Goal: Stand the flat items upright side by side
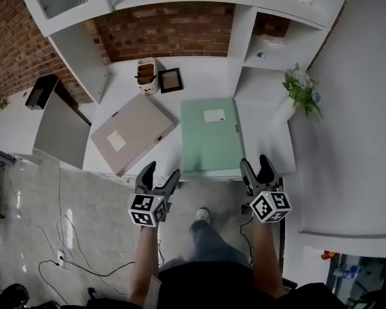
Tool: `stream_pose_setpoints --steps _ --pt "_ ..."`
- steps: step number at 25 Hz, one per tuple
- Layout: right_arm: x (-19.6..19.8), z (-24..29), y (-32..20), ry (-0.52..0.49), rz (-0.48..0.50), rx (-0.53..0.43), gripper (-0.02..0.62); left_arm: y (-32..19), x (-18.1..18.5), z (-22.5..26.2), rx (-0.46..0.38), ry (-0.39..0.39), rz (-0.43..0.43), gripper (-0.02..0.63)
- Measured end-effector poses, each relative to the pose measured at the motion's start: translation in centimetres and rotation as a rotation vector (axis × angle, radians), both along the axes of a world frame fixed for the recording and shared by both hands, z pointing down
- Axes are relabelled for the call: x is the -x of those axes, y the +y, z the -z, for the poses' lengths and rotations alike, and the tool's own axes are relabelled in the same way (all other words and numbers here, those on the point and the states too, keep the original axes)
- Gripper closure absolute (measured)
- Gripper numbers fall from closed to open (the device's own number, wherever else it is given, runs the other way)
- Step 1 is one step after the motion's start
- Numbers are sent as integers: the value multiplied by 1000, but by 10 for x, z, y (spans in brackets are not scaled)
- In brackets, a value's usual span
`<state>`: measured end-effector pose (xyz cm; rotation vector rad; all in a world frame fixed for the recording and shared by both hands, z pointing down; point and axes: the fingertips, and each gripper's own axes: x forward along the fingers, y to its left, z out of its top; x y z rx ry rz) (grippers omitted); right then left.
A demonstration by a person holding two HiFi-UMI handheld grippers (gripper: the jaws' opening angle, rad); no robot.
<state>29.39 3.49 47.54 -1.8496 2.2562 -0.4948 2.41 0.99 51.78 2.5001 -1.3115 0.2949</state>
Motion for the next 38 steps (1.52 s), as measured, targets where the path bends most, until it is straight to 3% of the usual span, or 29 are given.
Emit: stream_pose_setpoints --steps 9,25,30,38 --pt "-19 -4 -75 4 45 22 288 -59 -33 -11 50 -53 -10 282" --pt "-29 -12 -128 27 56 102 287 -119 -60 -41 200 -87 -51 282" --pt "-26 -35 -150 36 90 198 288 -140 -67 -67 316 -109 -73 282" --pt "-21 -109 -175 62 212 458 283 -155 -79 -111 530 -78 -71 278"
